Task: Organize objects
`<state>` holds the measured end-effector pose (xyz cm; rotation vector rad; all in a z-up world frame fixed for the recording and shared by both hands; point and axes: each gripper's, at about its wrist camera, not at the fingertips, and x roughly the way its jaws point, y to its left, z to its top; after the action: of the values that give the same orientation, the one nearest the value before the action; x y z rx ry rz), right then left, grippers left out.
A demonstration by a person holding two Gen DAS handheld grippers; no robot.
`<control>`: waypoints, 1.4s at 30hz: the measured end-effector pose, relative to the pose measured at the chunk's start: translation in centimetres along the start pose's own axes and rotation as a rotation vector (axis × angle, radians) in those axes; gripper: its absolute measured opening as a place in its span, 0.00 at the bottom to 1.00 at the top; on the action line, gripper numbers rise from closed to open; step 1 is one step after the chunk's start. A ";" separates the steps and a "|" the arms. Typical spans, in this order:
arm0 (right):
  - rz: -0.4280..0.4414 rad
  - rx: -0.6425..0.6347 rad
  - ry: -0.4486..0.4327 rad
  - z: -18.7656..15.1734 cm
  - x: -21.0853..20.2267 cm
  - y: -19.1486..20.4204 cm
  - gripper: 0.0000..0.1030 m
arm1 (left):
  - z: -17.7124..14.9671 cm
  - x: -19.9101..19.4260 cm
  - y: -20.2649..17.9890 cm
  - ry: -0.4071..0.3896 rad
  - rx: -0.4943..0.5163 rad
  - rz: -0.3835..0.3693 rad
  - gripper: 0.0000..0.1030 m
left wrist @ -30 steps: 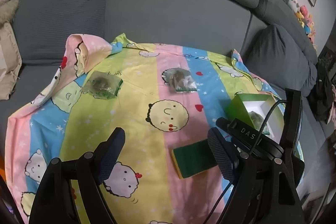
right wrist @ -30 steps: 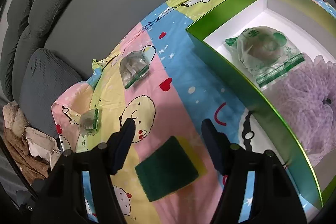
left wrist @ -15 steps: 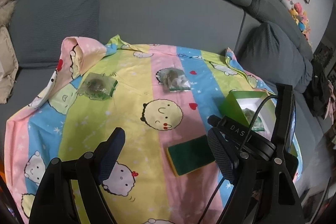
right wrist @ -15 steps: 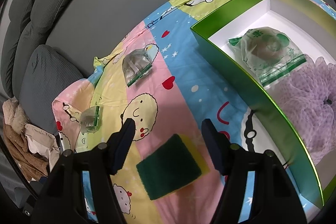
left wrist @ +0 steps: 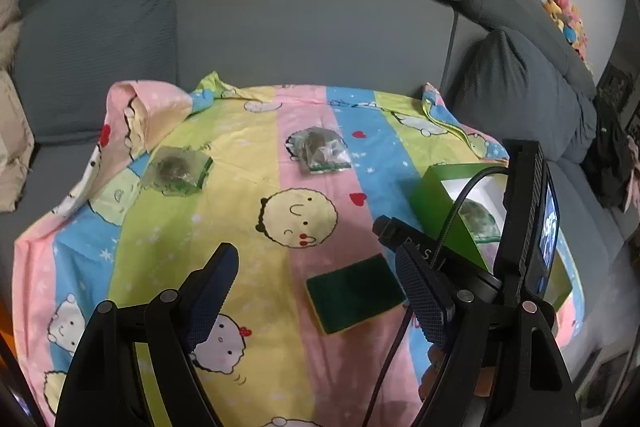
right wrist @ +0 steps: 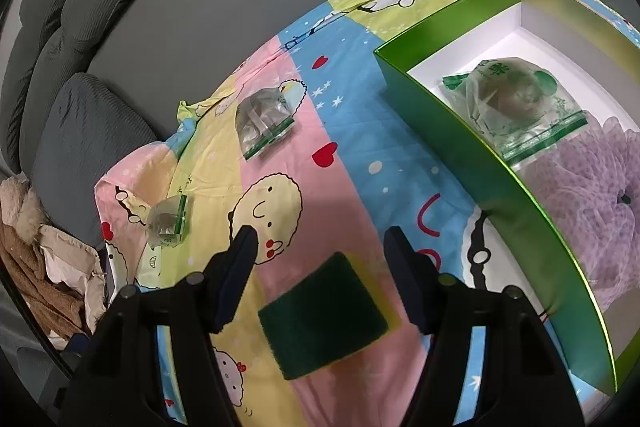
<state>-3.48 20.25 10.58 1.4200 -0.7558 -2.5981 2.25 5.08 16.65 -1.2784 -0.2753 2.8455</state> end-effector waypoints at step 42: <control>-0.052 -0.042 -0.037 -0.2 -0.6 0.5 0.64 | -1.9 9.4 3.7 0.303 -0.100 -0.008 0.79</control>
<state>-3.04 19.89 11.20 1.4018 -0.6728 -2.6694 -2.35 2.53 7.86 -1.6949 -0.4175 2.6082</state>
